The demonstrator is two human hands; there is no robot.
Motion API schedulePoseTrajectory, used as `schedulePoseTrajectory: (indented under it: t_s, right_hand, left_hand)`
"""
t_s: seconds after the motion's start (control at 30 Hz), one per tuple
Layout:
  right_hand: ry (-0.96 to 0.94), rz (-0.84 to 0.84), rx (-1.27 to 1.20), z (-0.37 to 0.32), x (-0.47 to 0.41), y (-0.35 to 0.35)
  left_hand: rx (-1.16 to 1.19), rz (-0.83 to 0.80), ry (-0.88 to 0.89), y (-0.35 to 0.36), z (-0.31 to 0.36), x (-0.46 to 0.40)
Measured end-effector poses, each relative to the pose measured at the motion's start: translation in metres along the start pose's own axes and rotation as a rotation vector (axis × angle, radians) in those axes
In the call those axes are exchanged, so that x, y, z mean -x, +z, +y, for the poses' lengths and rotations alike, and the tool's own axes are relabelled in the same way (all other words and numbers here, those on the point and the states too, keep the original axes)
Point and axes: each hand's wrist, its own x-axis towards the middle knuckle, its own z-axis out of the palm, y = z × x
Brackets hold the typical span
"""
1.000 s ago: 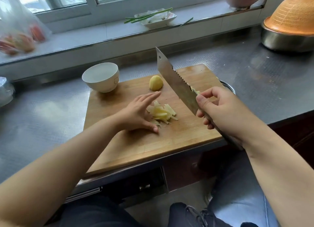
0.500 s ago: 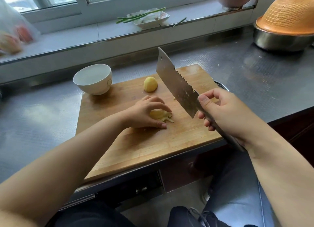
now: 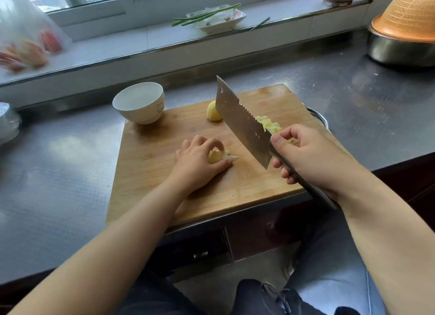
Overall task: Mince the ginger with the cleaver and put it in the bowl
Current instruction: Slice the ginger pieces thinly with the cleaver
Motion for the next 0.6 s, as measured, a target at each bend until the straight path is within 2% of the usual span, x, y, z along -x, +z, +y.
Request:
schedulePoseTrajectory:
  t_s: [0.13,0.27,0.33,0.5,0.6]
  right_hand:
    - [0.025,-0.058,0.055,-0.004,-0.005,0.008]
    - [0.035,-0.089,0.116,-0.01,-0.01,0.014]
    - [0.04,-0.098,0.144,-0.012,-0.01,0.016]
    - [0.06,-0.122,0.158,-0.015,-0.009,0.017]
    - [0.059,-0.118,0.159,-0.015,-0.007,0.021]
  left_hand:
    - [-0.024,0.103,-0.193,0.008,0.011,0.02]
    - [-0.038,0.148,-0.276,0.014,0.019,0.03]
    - [0.063,0.125,-0.255,0.01,0.011,0.034]
    - [0.355,-0.011,-0.033,-0.007,-0.026,0.052]
    - [0.41,0.034,0.011,-0.004,-0.031,0.06]
